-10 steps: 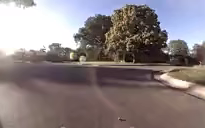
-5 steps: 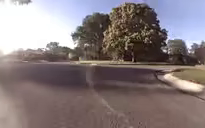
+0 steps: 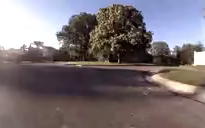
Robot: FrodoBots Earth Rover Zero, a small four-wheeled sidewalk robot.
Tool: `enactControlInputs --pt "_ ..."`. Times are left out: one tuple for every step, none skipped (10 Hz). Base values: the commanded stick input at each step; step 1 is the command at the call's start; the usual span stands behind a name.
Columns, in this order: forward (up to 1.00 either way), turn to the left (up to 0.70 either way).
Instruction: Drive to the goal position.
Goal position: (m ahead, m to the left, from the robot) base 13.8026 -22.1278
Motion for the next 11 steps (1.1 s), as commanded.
enactControlInputs --pt "0.88 -0.01" --pt "1.0 -0.05" --pt "1.0 -0.39" --pt "1.0 -0.18" --pt "1.0 -0.07" --pt "1.0 0.0" --pt "1.0 0.0" --pt "1.0 0.0" --pt "1.0 0.0" --pt "1.0 0.0" --pt "1.0 0.0"
